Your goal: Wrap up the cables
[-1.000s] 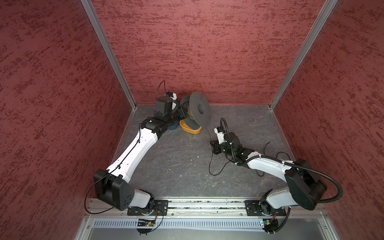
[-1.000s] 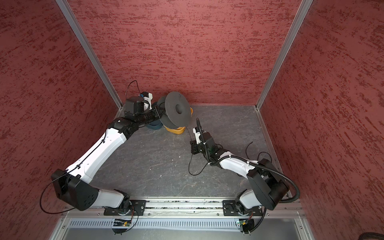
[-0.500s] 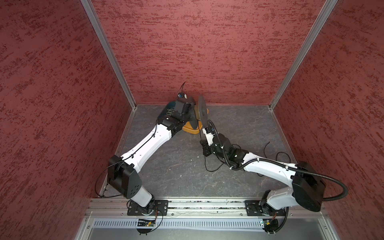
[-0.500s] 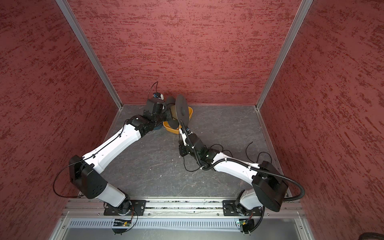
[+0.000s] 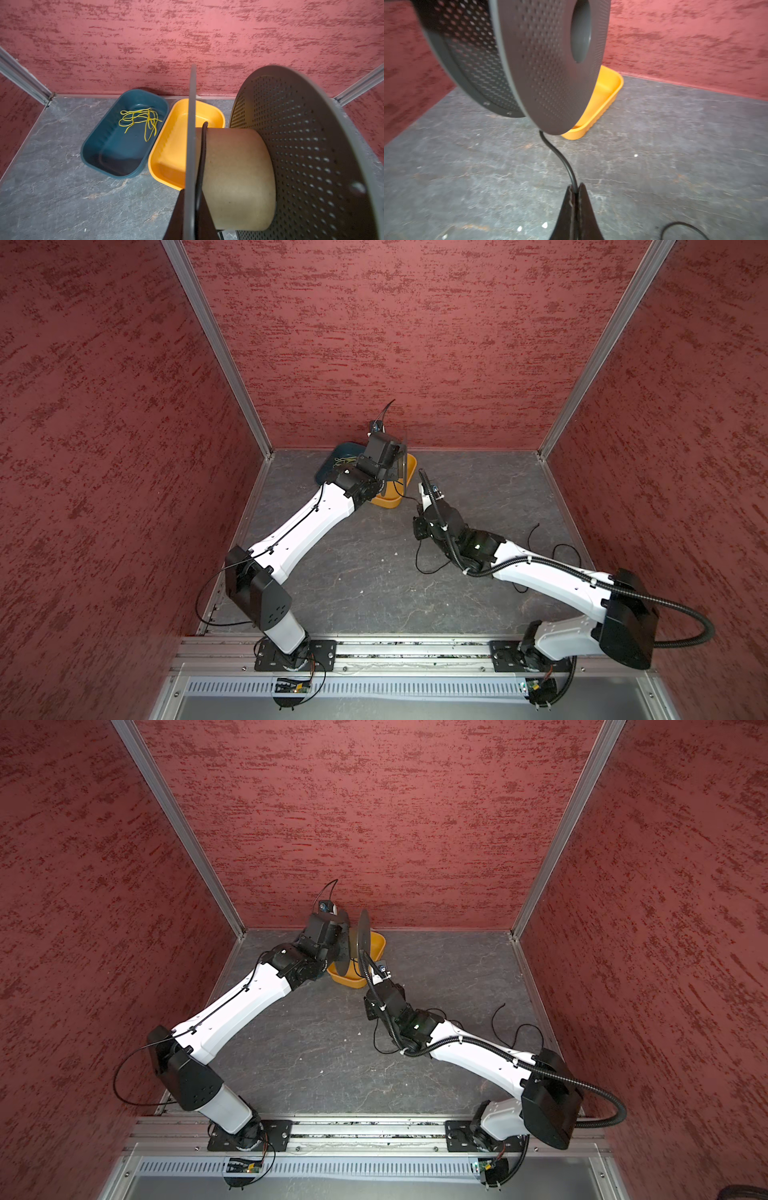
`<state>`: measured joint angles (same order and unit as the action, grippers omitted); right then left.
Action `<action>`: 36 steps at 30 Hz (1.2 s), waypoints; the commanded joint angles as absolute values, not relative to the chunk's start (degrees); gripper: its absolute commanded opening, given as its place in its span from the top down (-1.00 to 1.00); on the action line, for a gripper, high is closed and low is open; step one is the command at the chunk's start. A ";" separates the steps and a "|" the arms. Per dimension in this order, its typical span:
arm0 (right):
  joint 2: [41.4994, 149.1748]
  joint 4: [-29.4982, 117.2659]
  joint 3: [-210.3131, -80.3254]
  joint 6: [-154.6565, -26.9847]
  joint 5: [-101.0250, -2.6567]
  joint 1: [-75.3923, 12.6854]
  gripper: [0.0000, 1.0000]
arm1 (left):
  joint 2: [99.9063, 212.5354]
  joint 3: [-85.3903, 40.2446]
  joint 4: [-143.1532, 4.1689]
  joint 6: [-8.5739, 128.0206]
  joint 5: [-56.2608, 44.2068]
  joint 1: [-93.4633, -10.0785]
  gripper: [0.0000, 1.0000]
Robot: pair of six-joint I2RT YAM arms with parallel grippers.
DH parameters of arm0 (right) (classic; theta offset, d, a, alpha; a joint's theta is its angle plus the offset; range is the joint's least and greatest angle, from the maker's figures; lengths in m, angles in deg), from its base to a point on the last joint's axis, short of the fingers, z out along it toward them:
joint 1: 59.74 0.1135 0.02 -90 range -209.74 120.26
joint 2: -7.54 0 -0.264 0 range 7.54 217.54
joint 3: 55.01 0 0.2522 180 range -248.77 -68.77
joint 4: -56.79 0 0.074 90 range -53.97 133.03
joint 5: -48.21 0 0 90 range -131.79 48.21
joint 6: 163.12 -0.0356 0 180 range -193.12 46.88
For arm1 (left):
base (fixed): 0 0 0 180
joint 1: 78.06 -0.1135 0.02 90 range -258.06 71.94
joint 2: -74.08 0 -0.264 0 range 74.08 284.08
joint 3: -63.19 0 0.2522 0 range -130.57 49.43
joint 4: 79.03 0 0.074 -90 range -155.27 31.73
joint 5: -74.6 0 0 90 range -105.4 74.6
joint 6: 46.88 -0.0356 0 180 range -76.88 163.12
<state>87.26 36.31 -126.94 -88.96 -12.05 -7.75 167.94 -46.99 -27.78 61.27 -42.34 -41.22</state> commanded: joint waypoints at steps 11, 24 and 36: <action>81.62 67.89 -117.57 -69.78 -7.15 -7.71 0.99 | 172.73 -53.99 -19.93 62.10 -35.84 -40.91 1.00; 86.29 70.80 -123.53 -65.50 -4.47 -10.08 0.89 | 173.33 -54.82 -16.32 60.27 -35.05 -39.48 1.00; 88.38 64.70 -127.54 -67.56 -9.00 -16.22 0.70 | 170.59 -52.91 -16.28 57.45 -37.62 -37.97 1.00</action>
